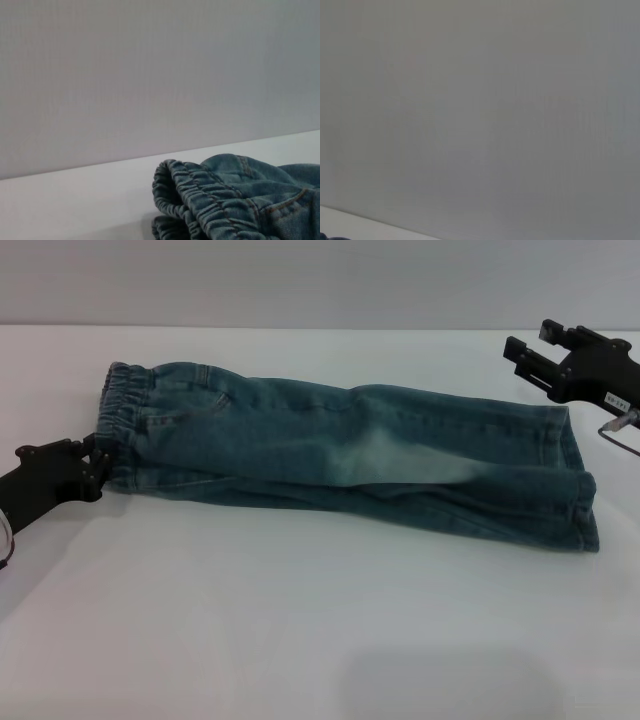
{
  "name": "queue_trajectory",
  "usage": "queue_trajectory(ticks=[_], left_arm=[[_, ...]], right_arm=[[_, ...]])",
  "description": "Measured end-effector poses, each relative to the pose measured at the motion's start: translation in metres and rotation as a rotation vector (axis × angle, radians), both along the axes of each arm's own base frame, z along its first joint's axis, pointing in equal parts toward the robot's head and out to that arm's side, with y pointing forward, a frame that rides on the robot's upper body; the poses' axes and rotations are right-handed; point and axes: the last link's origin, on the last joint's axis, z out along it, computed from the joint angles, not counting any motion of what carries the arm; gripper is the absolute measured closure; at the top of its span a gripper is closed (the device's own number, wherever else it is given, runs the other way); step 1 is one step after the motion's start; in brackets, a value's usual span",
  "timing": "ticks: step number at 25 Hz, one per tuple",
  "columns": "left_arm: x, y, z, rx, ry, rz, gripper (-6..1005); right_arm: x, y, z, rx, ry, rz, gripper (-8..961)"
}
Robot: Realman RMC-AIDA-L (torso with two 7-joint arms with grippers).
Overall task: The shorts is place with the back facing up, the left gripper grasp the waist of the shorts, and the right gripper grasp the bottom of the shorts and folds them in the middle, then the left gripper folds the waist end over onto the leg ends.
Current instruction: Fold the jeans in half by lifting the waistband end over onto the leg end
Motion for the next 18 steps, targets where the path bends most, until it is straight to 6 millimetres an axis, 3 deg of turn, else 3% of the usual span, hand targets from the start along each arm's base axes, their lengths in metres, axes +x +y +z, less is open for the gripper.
queue_trajectory(ticks=[12, 18], left_arm=[[0.0008, 0.0018, 0.0004, 0.002, 0.002, -0.001, 896], [0.0011, 0.0019, 0.0008, 0.002, 0.001, -0.003, 897]], right_arm=[[-0.0023, 0.0021, -0.0015, 0.024, -0.013, 0.019, 385], [-0.0034, 0.0029, -0.0027, 0.038, -0.020, 0.030, 386]])
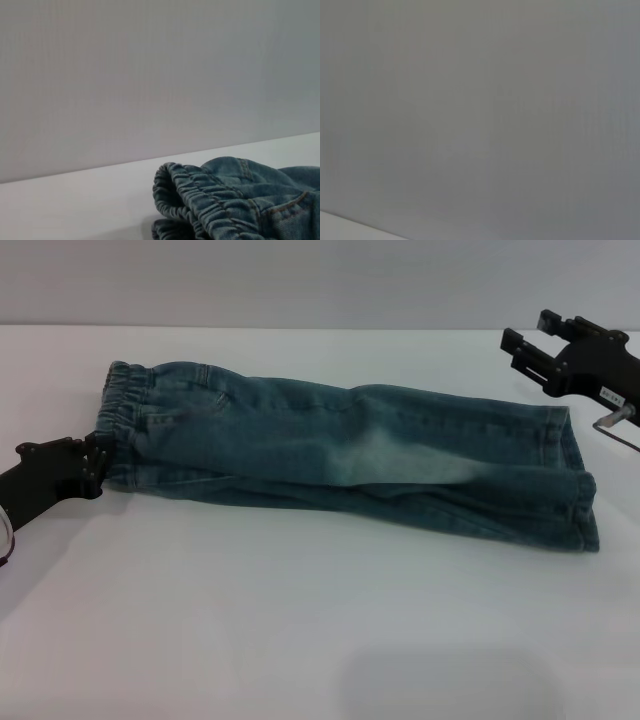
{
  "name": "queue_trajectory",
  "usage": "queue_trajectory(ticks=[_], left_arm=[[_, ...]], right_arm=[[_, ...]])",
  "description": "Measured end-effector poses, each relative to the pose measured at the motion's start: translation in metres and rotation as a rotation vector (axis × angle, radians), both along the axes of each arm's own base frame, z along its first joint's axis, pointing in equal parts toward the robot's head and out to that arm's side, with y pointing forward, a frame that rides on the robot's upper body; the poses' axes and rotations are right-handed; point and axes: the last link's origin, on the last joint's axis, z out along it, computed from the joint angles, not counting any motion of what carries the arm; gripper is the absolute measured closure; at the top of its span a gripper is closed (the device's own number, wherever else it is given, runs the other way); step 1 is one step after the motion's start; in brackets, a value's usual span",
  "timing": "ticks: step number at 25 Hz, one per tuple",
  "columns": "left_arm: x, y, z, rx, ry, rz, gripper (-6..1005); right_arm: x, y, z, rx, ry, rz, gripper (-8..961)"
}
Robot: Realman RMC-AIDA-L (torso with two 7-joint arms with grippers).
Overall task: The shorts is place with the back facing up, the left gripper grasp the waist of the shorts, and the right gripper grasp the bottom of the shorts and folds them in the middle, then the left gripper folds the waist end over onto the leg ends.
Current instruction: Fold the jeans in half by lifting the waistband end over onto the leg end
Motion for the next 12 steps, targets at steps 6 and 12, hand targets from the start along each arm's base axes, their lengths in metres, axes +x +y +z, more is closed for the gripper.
queue_trajectory(ticks=[6, 12], left_arm=[[0.005, 0.003, 0.003, 0.003, -0.008, -0.024, 898], [0.023, 0.009, 0.013, 0.010, -0.062, -0.108, 899]], right_arm=[[0.000, 0.000, -0.001, 0.000, 0.001, -0.002, 385], [0.000, 0.000, -0.004, -0.005, -0.004, -0.004, 386]])
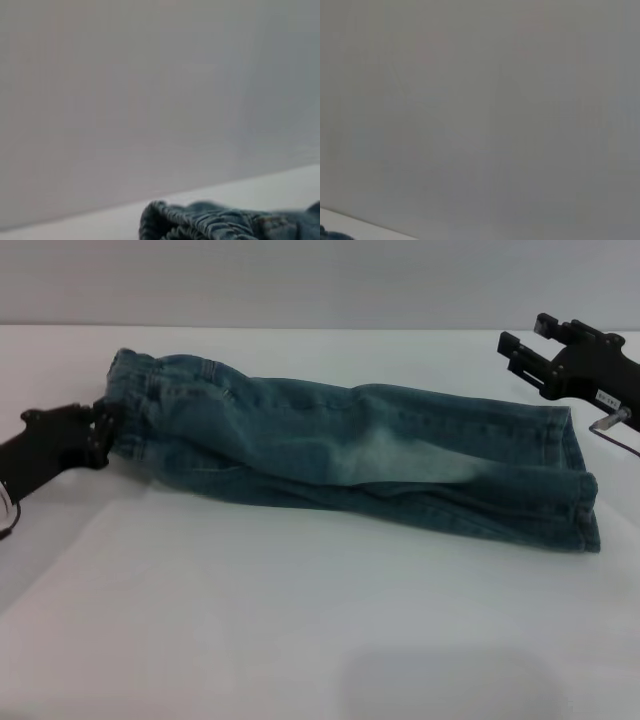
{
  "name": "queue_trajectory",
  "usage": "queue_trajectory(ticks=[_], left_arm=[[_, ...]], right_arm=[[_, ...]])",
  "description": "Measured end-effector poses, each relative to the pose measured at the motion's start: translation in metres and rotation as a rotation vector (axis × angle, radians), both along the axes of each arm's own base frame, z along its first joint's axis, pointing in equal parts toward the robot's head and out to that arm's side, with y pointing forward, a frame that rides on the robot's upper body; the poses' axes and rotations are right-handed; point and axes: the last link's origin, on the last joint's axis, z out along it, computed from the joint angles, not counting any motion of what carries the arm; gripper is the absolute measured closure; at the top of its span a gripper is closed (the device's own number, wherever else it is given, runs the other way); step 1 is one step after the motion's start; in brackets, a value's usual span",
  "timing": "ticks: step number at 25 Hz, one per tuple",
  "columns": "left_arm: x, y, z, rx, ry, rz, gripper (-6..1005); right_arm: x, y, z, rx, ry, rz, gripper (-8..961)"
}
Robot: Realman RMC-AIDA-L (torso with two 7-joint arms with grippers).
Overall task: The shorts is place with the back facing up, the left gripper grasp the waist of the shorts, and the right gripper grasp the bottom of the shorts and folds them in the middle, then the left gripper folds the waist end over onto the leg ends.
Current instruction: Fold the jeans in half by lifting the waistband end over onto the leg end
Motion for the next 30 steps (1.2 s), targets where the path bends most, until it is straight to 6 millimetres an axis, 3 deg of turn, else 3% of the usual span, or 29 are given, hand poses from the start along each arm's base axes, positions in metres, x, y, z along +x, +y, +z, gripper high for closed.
queue_trajectory(ticks=[18, 20, 22, 25, 30], left_arm=[[0.083, 0.035, 0.032, -0.070, -0.204, -0.252, 902], [0.086, 0.036, 0.032, -0.077, -0.214, -0.257, 903], [0.105, 0.040, 0.032, -0.113, -0.249, -0.320, 903], [0.118, 0.042, 0.034, -0.137, -0.273, -0.358, 904], [0.132, 0.045, 0.035, -0.164, -0.304, -0.387, 904]], right_arm=[[0.006, -0.004, -0.031, -0.049, -0.072, -0.035, 387], [0.003, -0.002, -0.035, -0.055, -0.079, -0.032, 387], [-0.001, 0.001, -0.038, -0.062, -0.082, -0.028, 387], [-0.007, 0.005, -0.043, -0.071, -0.089, -0.015, 386], [-0.020, 0.011, -0.050, -0.089, -0.092, 0.010, 387]])
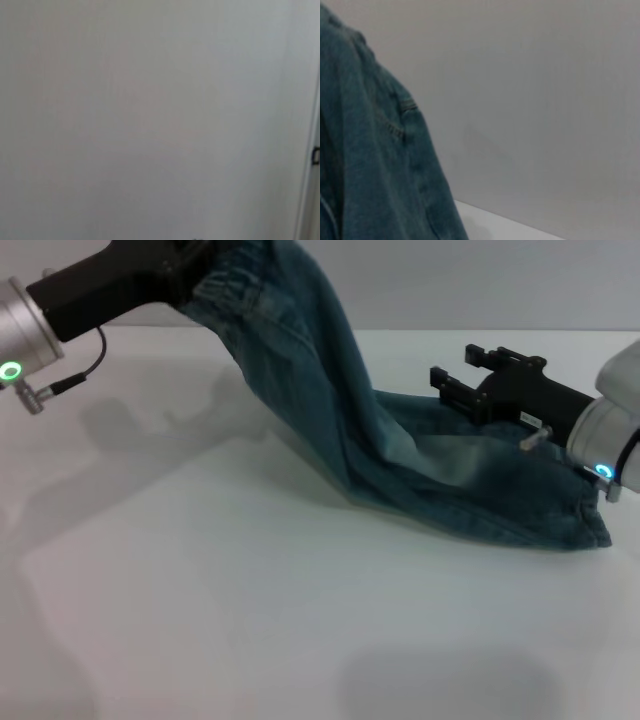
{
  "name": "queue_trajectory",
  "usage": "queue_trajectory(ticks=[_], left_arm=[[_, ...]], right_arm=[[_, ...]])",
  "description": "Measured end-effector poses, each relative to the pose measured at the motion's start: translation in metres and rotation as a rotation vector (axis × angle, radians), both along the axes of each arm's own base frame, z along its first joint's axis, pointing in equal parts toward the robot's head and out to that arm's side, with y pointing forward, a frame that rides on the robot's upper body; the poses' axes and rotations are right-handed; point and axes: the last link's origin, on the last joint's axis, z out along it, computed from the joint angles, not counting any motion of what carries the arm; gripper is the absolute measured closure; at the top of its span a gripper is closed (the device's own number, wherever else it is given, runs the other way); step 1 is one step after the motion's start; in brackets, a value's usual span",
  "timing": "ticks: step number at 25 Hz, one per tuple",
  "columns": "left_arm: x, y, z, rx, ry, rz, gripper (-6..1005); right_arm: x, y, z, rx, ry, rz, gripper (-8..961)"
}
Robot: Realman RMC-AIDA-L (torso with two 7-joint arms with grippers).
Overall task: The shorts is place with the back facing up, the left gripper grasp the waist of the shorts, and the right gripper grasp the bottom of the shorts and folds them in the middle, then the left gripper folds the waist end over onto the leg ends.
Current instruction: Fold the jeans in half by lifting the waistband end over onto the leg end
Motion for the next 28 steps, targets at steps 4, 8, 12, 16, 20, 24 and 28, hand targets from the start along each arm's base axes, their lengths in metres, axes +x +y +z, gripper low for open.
queue_trajectory(ticks=[4, 8, 12, 16, 20, 24, 28], left_arm=[[0.017, 0.002, 0.002, -0.013, -0.045, -0.057, 905], [0.025, 0.003, 0.006, -0.011, -0.069, -0.082, 904], [0.028, 0.004, 0.011, -0.011, -0.083, -0.084, 906], [0.030, 0.003, 0.013, -0.008, -0.097, -0.093, 910], [0.031, 0.002, 0.014, -0.010, -0.098, -0.102, 911], [0.032, 0.002, 0.015, -0.009, -0.097, -0.109, 911], [0.032, 0.002, 0.015, -0.009, -0.096, -0.109, 910]], right_arm=[[-0.009, 0.004, -0.005, -0.014, 0.006, 0.014, 386], [-0.016, 0.005, -0.014, -0.047, -0.001, 0.016, 386], [-0.027, 0.005, -0.029, -0.105, -0.042, 0.044, 385], [-0.041, 0.005, -0.040, -0.144, -0.036, 0.069, 385], [-0.058, 0.003, -0.054, -0.205, -0.030, 0.101, 386], [-0.076, -0.001, -0.064, -0.260, -0.009, 0.146, 386], [-0.090, -0.003, -0.068, -0.289, 0.017, 0.183, 386]])
